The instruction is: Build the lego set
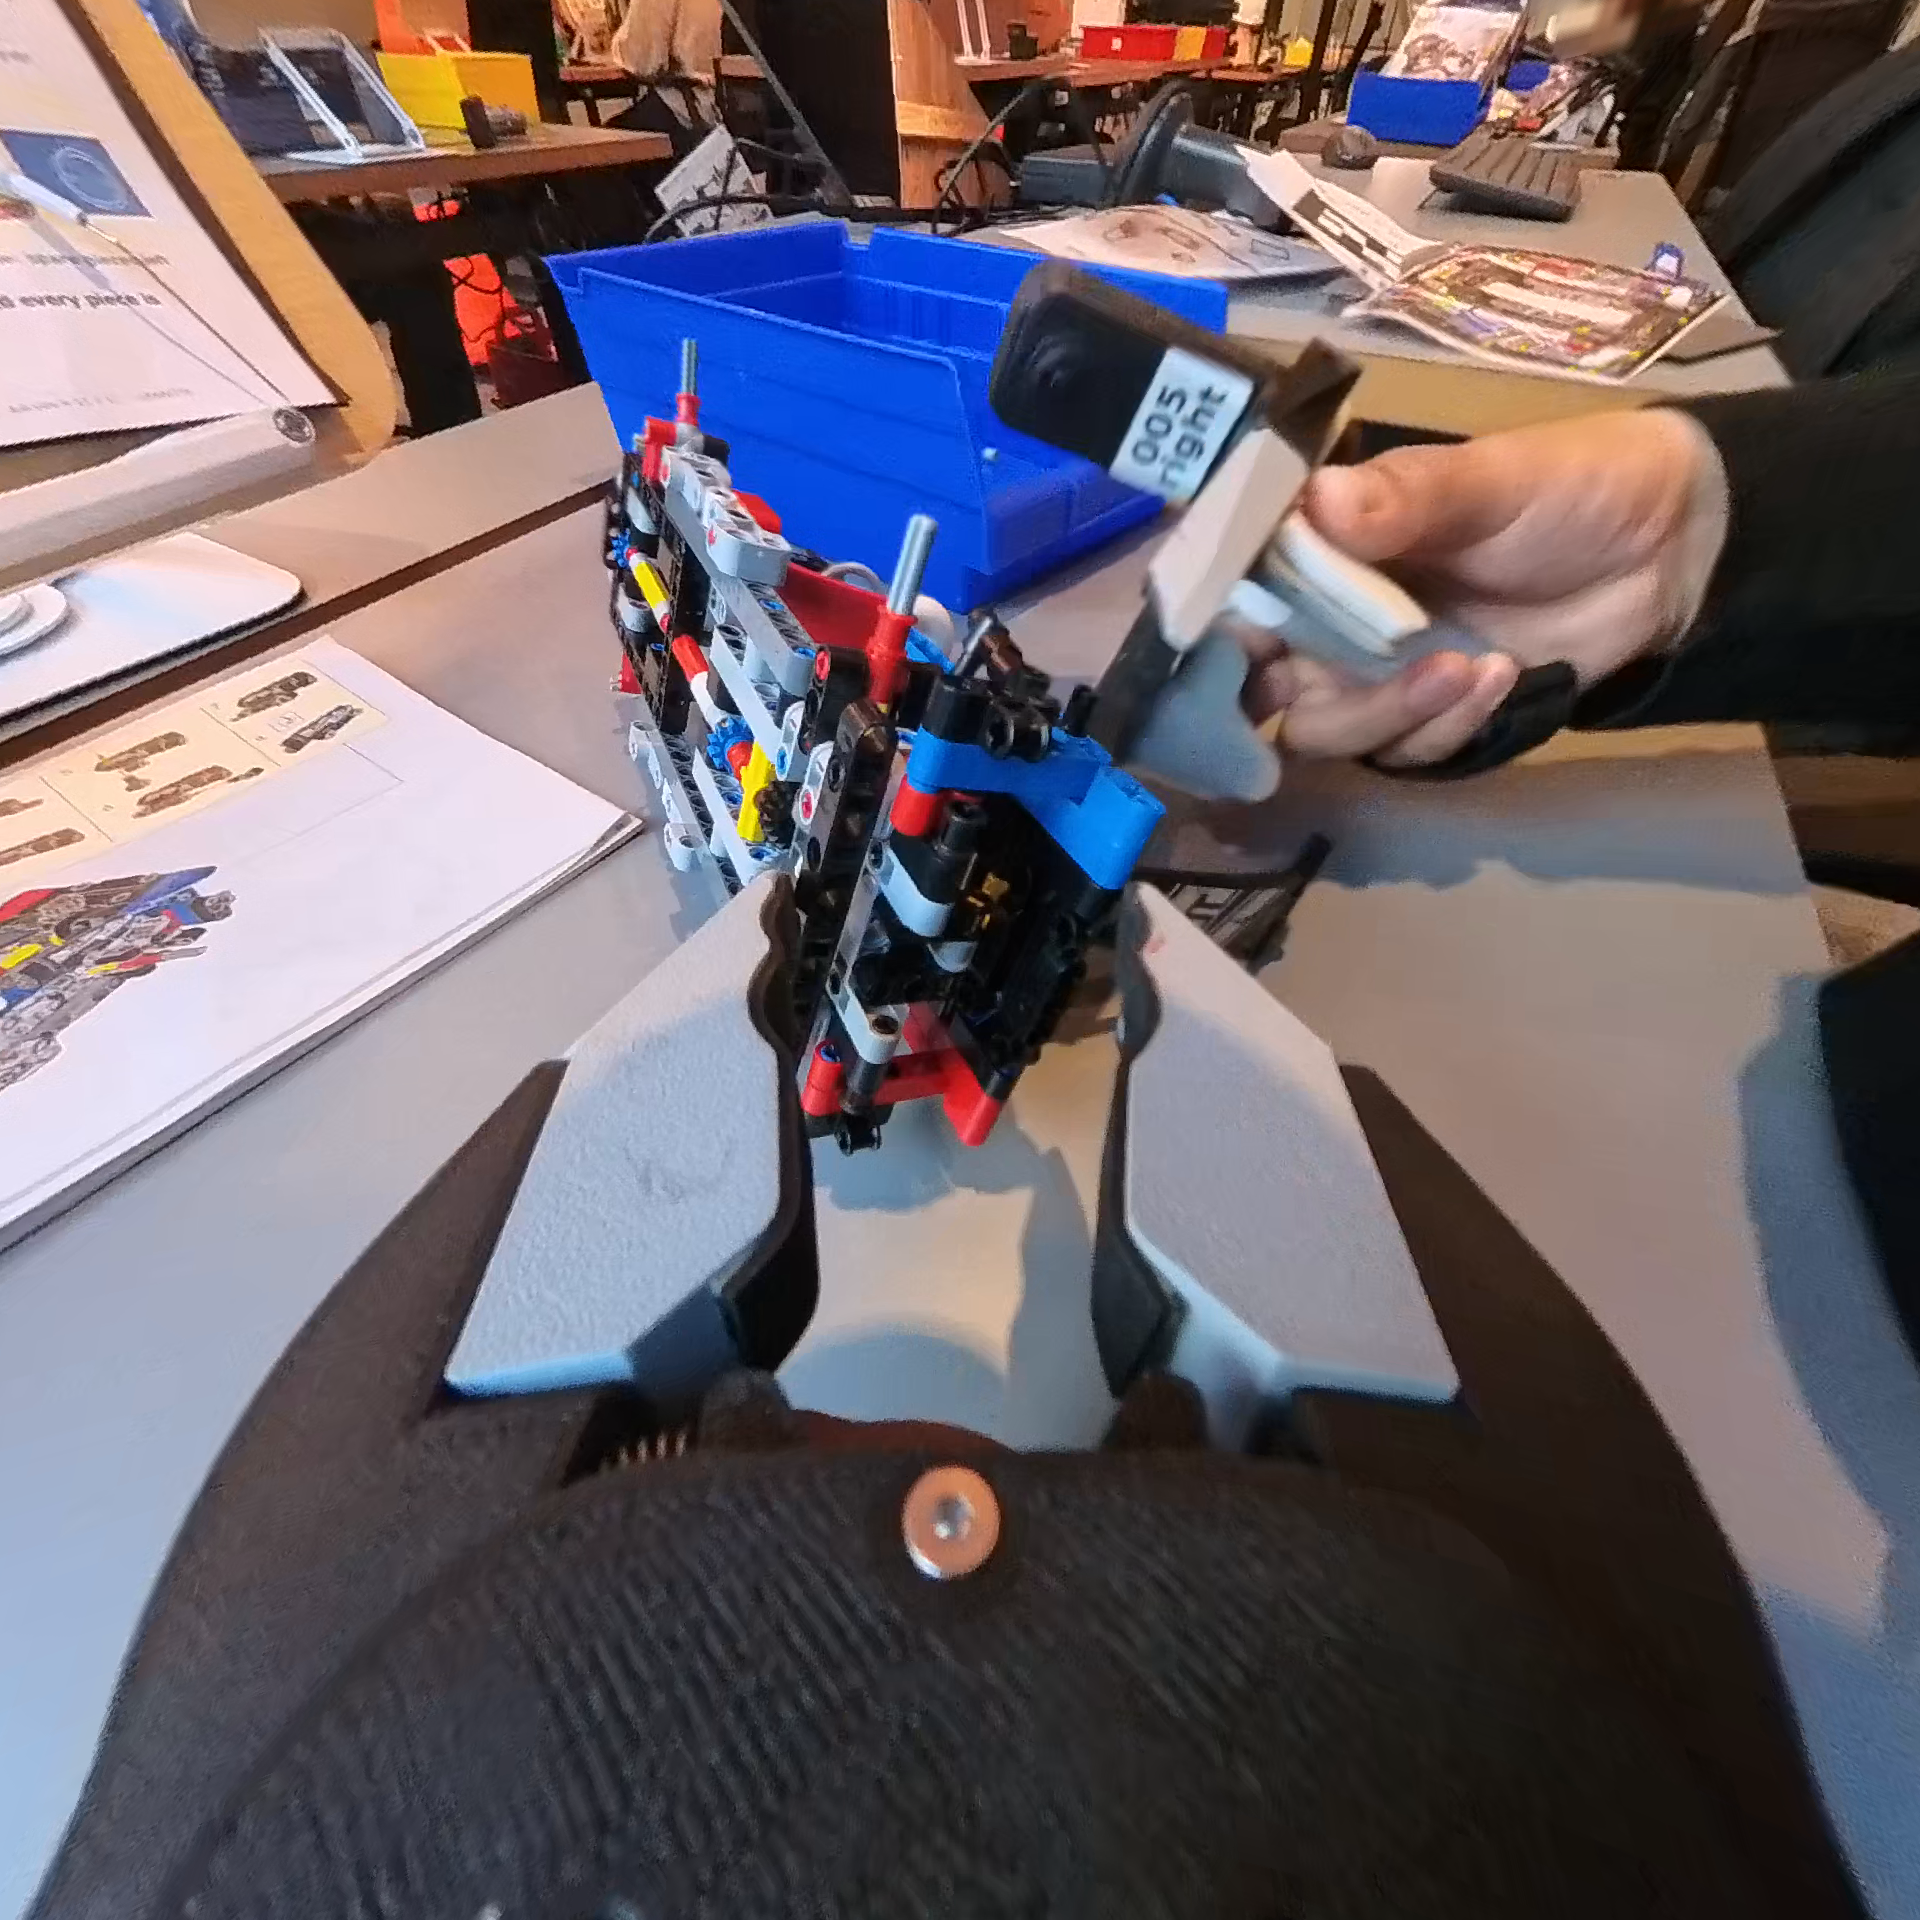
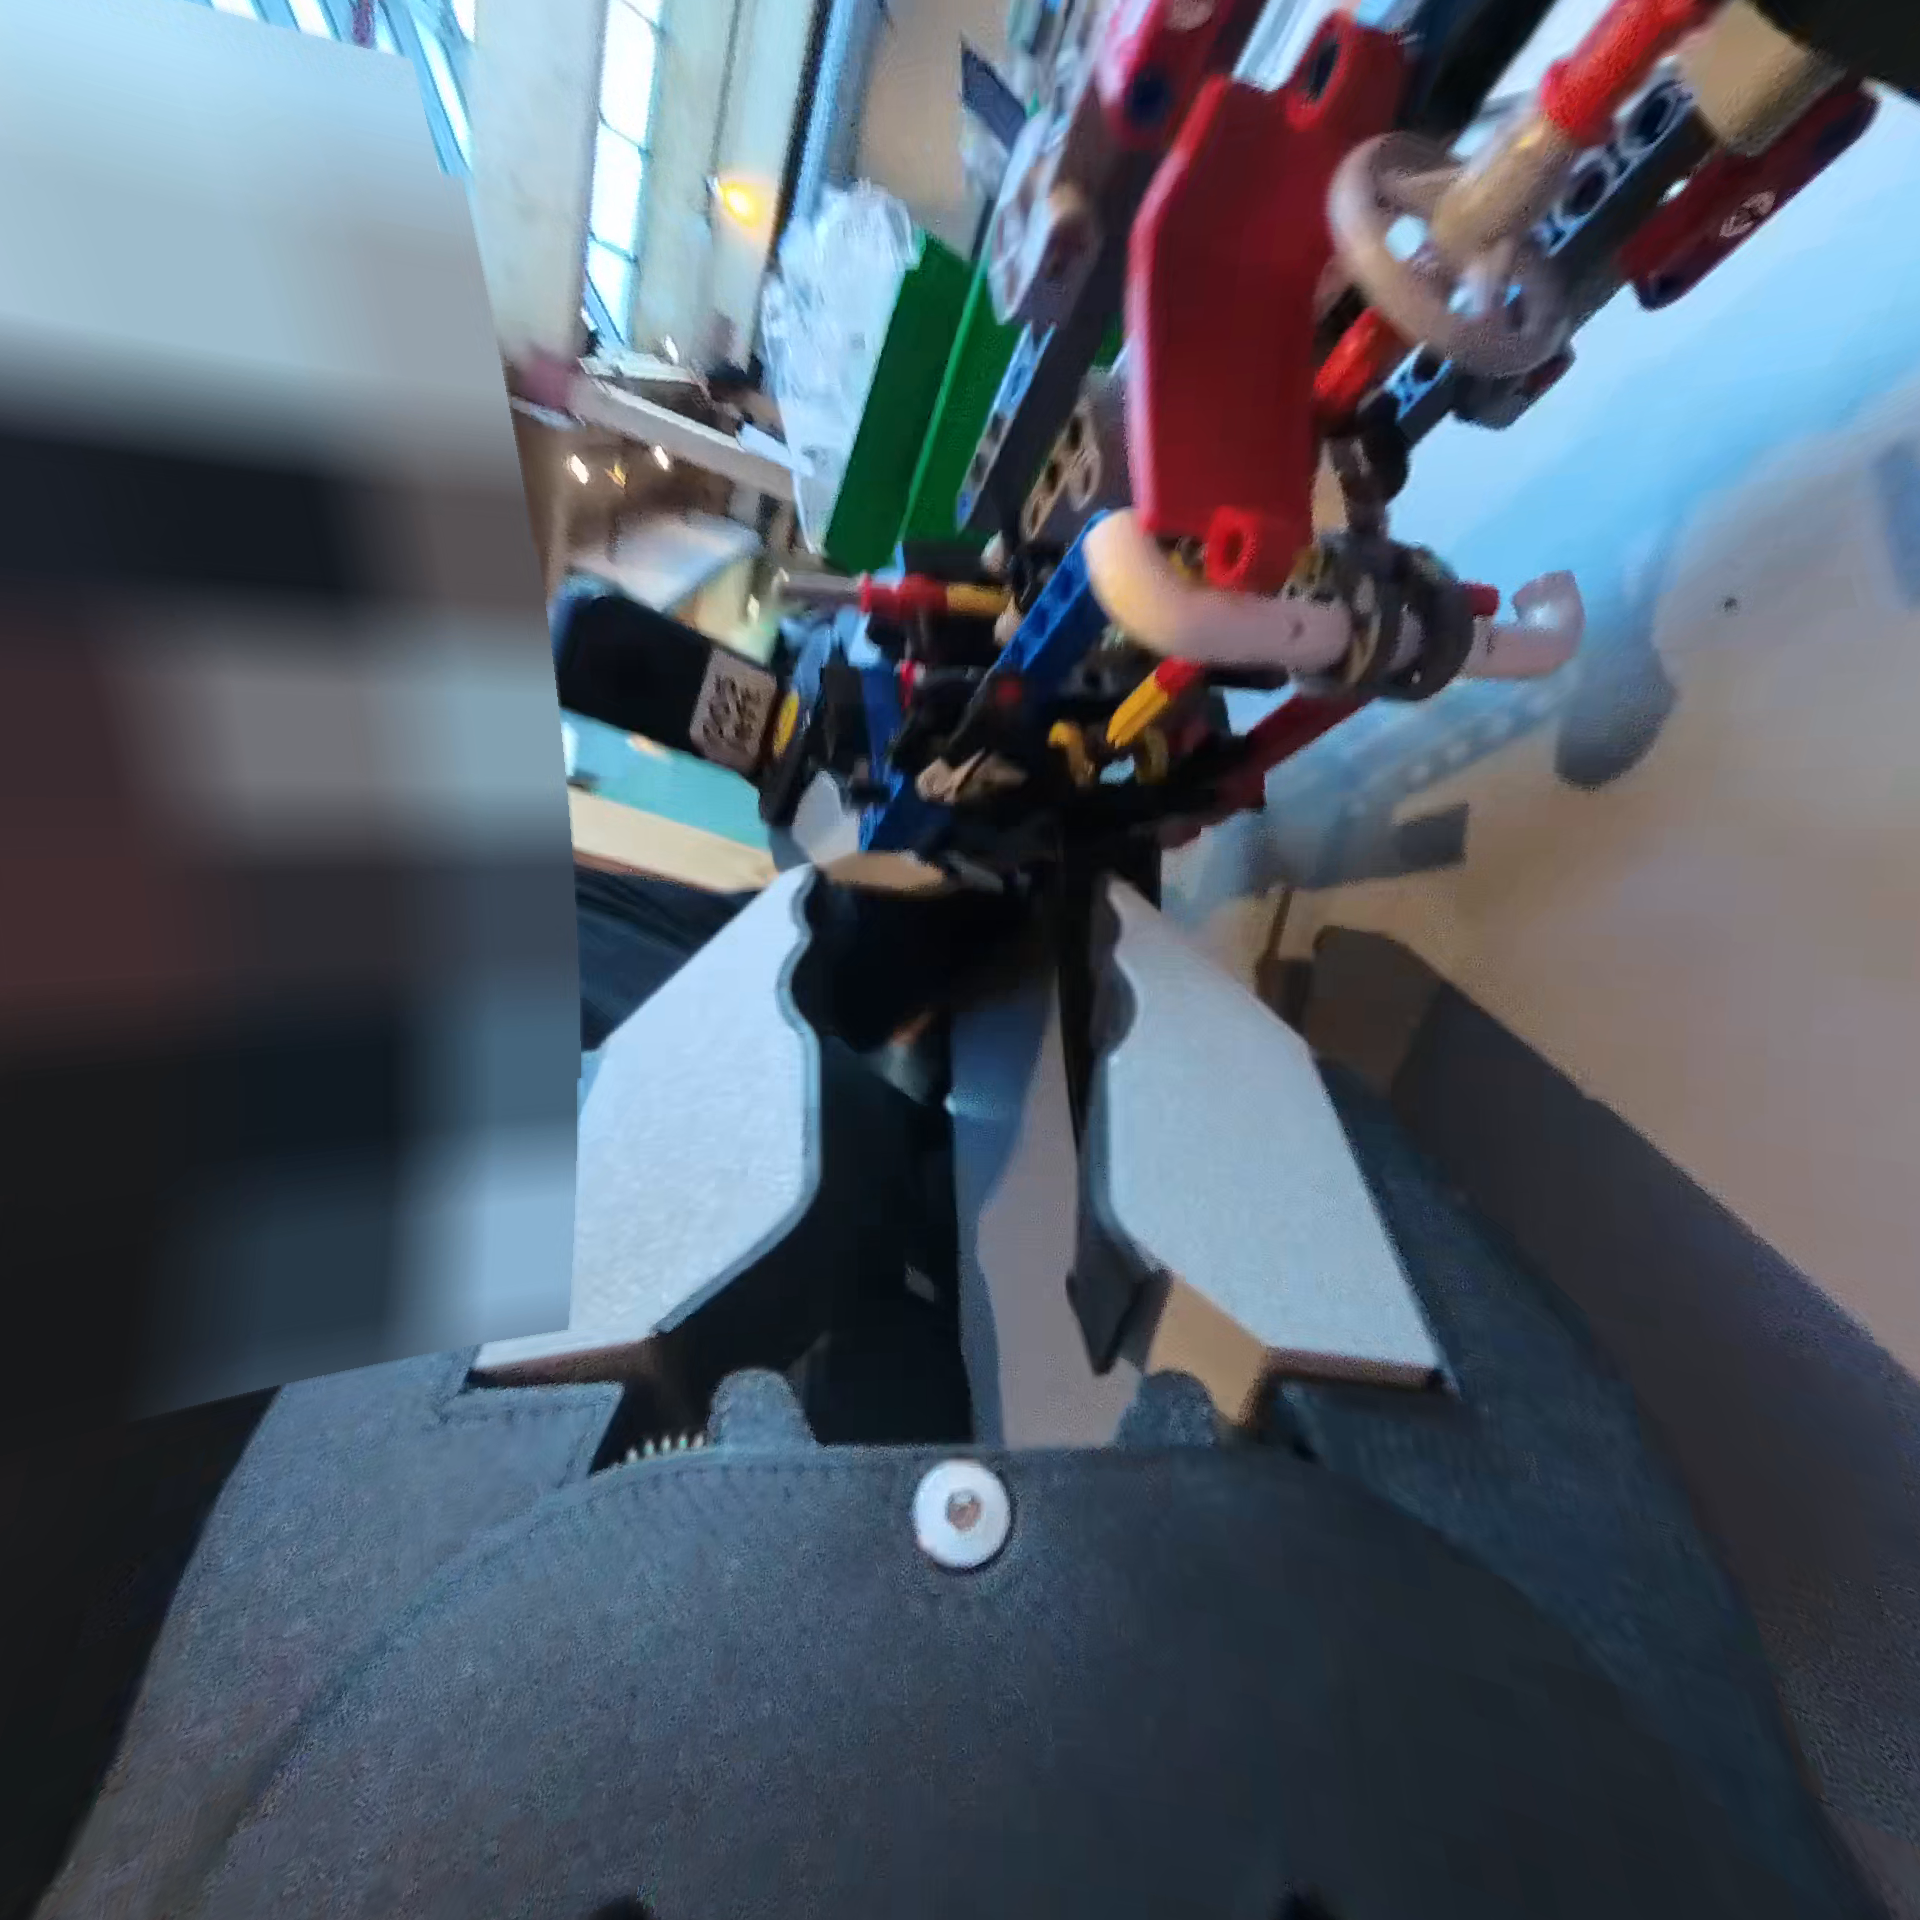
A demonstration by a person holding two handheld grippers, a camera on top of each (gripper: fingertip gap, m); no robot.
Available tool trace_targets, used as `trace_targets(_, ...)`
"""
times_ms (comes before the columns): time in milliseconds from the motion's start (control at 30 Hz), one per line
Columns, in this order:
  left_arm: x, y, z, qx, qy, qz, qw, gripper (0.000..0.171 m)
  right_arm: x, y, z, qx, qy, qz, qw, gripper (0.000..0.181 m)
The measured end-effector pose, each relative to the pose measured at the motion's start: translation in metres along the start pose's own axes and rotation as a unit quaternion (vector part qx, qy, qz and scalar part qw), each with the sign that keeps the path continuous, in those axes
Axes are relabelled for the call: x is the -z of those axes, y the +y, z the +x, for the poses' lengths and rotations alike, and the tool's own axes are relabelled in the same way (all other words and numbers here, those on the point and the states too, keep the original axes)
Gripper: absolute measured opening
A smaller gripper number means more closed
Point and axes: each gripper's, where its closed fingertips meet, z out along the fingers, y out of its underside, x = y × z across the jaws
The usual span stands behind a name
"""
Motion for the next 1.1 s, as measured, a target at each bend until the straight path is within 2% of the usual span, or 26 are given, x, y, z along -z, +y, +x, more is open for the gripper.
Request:
trace_targets(67,0.003,0.001,0.001,-0.019,0.018,-0.006,1.000,0.058,0.015,0.009,-0.005,0.095,0.039,-0.037,0.994,0.022)
trace_targets(100,0.006,0.001,0.000,-0.020,0.024,-0.006,1.000,0.058,0.022,0.009,-0.006,0.156,0.071,-0.054,0.984,0.019)
trace_targets(133,0.009,-0.002,-0.001,-0.019,0.029,0.002,0.999,0.058,0.028,0.006,-0.005,0.222,0.111,-0.070,0.966,0.023)
trace_targets(167,0.014,-0.009,-0.001,-0.013,0.038,0.024,0.999,0.056,0.032,0.000,-0.003,0.291,0.152,-0.087,0.940,0.033)
trace_targets(233,0.023,-0.026,-0.004,0.017,0.048,0.061,0.997,0.053,0.033,-0.010,-0.004,0.428,0.209,-0.125,0.870,0.046)
trace_targets(333,0.023,-0.030,-0.006,0.030,0.038,0.026,0.998,0.065,0.026,-0.014,-0.001,0.581,0.226,-0.226,0.749,0.045)
trace_targets(367,0.021,-0.032,-0.002,0.025,0.033,0.016,0.999,0.068,0.024,-0.013,0.000,0.602,0.213,-0.266,0.723,0.046)
trace_targets(400,0.020,-0.035,0.002,0.019,0.021,0.010,1.000,0.067,0.021,-0.018,0.001,0.609,0.198,-0.290,0.711,0.045)
trace_targets(500,0.013,-0.038,0.005,0.009,-0.041,-0.014,0.999,0.060,0.015,-0.038,-0.006,0.573,0.133,-0.336,0.736,0.041)
trace_targets(567,0.007,-0.037,0.009,0.000,-0.081,-0.025,0.996,0.055,0.014,-0.047,-0.008,0.568,0.112,-0.346,0.738,0.044)
trace_targets(633,0.004,-0.036,0.010,-0.022,-0.124,-0.039,0.991,0.055,0.011,-0.046,-0.010,0.605,0.106,-0.321,0.721,0.044)
trace_targets(767,0.006,-0.044,0.010,-0.039,-0.162,-0.052,0.985,0.047,0.008,-0.036,-0.007,0.706,0.137,-0.217,0.660,0.030)
trace_targets(833,0.007,-0.048,0.011,-0.046,-0.173,-0.068,0.982,0.042,0.012,-0.030,0.002,0.720,0.150,-0.197,0.648,0.029)
trace_targets(1033,-0.010,-0.044,0.026,-0.116,-0.190,-0.143,0.964,0.032,0.025,-0.034,0.018,0.688,0.147,-0.192,0.685,0.046)
trace_targets(1100,-0.016,-0.046,0.027,-0.136,-0.192,-0.163,0.958,0.028,0.026,-0.034,0.017,0.682,0.129,-0.197,0.693,0.043)
